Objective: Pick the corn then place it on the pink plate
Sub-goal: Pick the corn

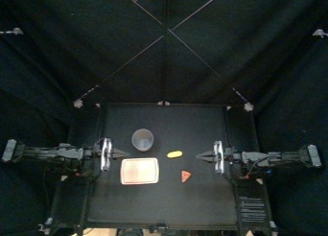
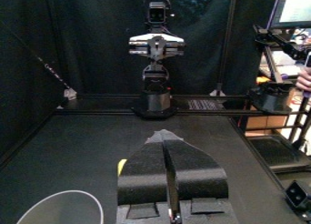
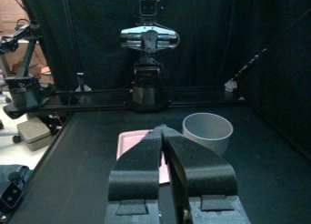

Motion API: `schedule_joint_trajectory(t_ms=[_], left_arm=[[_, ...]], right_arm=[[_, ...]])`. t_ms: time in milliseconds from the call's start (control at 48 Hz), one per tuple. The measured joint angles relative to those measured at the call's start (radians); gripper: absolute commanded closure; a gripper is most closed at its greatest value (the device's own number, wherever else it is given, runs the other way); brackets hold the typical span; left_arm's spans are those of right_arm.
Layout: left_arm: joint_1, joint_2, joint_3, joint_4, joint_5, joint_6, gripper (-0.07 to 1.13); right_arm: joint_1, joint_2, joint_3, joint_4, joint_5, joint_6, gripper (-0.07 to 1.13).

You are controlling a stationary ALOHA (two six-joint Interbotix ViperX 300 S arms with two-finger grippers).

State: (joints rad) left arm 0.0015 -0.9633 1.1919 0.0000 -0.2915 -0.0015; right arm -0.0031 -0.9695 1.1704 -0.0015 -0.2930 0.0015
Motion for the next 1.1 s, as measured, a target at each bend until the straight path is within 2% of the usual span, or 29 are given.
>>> schedule_joint_trajectory(t_ms=[167,396,562,729,896,979,1104], left_arm=[[0.015,-0.015,0.0,0.0,0.006,0.002,1.09],[0.017,-0.041,0.0,0.0,0.035,0.005,1.09],[0.017,-0.046,0.0,0.0,0.06,0.005,1.09],[0.017,-0.046,0.002,0.0,0.064,0.005,1.09],[0.018,-0.046,0.0,0.0,0.067,0.005,1.09],[0.018,-0.046,0.0,0.0,0.067,0.005,1.09],[0.018,-0.046,0.002,0.0,0.067,0.005,1.09]], right_arm=[[-0.04,0.087,-0.011,0.025,0.012,0.02,0.99],[-0.067,0.365,-0.11,0.005,0.107,0.029,0.89],[-0.063,0.514,-0.19,-0.029,0.164,0.028,0.67],[-0.064,0.601,-0.221,-0.034,0.192,0.029,0.37],[-0.078,0.67,-0.227,-0.048,0.25,0.025,0.15],[-0.087,0.703,-0.238,-0.074,0.287,0.021,0.09],[-0.109,0.753,-0.264,-0.112,0.327,0.025,0.09]])
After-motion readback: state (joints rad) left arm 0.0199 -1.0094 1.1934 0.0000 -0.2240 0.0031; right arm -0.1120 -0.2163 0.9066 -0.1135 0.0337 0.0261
